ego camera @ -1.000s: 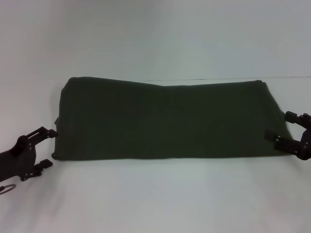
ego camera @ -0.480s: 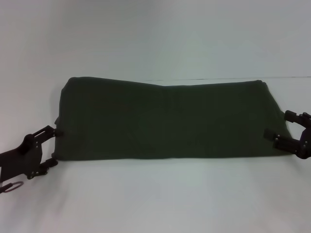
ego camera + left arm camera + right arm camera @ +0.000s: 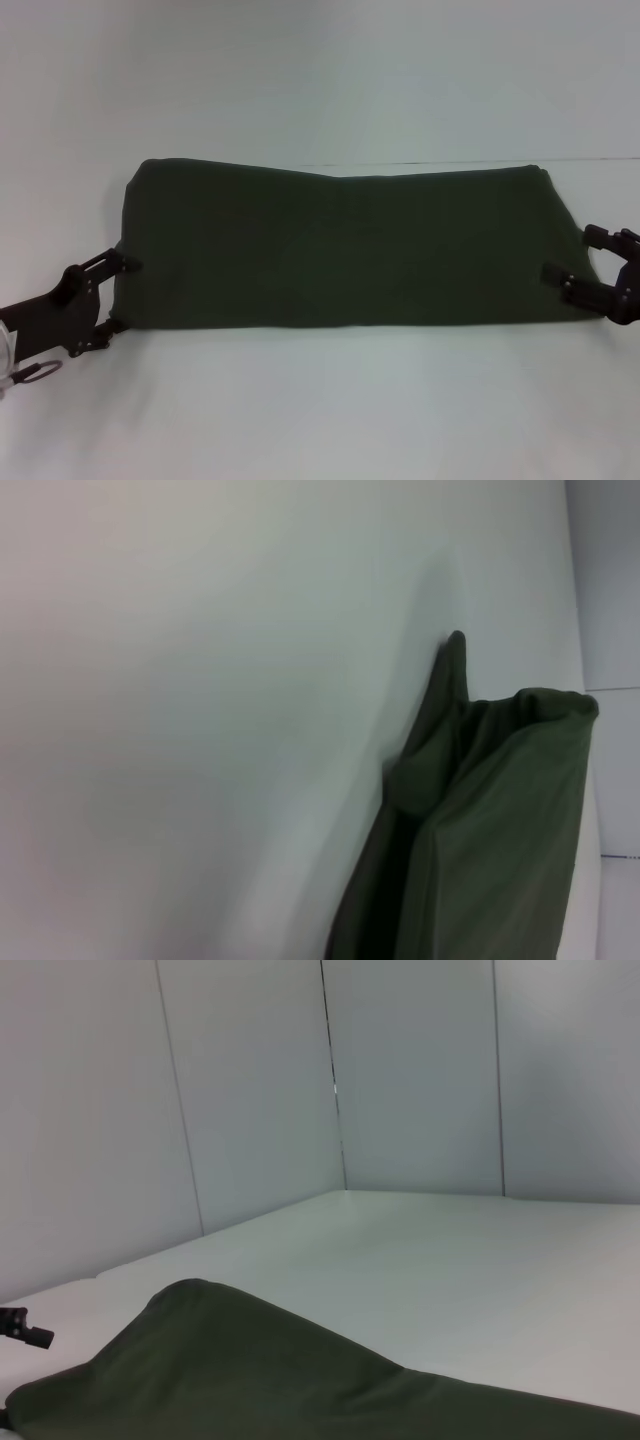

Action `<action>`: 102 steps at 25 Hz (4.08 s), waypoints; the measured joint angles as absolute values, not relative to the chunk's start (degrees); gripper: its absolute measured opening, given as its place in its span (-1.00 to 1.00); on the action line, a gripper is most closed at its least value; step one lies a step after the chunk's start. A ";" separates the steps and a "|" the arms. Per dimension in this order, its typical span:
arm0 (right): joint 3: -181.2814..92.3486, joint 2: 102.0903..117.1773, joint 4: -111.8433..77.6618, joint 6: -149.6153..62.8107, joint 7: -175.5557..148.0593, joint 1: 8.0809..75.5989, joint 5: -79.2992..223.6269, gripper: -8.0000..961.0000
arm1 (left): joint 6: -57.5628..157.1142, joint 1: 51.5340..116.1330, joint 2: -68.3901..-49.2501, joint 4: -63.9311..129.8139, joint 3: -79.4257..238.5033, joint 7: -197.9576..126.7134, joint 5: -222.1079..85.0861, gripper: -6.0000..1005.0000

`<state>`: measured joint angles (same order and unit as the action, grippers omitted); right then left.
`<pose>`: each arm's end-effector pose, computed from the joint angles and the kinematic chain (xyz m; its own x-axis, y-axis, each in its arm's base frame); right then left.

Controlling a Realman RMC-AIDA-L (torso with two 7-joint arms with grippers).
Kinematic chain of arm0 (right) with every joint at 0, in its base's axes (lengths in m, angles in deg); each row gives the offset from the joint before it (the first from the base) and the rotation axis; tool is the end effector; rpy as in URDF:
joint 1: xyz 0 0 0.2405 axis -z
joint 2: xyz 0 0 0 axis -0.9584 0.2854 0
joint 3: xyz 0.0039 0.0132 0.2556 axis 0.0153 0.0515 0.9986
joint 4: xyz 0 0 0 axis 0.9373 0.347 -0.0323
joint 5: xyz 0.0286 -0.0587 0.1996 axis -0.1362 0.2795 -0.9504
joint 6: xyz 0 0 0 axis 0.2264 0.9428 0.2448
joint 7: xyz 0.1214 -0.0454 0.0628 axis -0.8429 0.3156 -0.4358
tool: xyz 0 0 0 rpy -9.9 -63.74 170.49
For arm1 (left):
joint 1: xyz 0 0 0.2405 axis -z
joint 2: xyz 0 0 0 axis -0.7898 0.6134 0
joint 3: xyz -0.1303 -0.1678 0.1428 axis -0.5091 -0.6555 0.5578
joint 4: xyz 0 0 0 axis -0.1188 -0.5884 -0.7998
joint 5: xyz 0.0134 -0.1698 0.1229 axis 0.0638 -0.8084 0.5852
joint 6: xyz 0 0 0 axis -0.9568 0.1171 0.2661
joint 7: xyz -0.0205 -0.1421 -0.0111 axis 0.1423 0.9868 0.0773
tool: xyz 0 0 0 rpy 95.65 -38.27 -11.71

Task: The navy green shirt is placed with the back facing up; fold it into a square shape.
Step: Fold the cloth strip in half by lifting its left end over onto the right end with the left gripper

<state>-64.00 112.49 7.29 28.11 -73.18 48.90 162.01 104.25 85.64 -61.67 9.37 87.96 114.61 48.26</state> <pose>0.3312 0.3253 0.0403 0.7301 -0.2192 -0.6473 -0.6002 -0.6584 -0.4541 -0.3479 0.3590 0.0076 -0.5496 0.6010 0.5802 0.8350 0.3745 0.4031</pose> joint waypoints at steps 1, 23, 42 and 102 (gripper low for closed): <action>-63.97 112.49 7.29 28.11 -73.18 48.88 162.01 0.97 | 104.17 85.79 -61.62 9.45 87.96 114.61 48.26 0.89; -63.92 112.05 7.06 28.41 -73.16 48.67 161.69 0.97 | 100.83 89.23 -61.56 11.69 89.13 114.55 48.78 0.89; -63.83 112.05 6.91 28.54 -73.16 48.94 161.81 0.97 | 100.44 89.10 -61.52 11.19 90.21 114.50 48.87 0.88; -64.24 112.05 6.85 28.62 -73.51 48.63 162.05 0.97 | 101.04 89.66 -61.24 6.93 97.39 116.96 50.31 -0.19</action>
<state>-64.24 112.05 6.85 28.62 -73.51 48.63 162.05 101.04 89.66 -61.24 6.93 97.39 116.96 50.31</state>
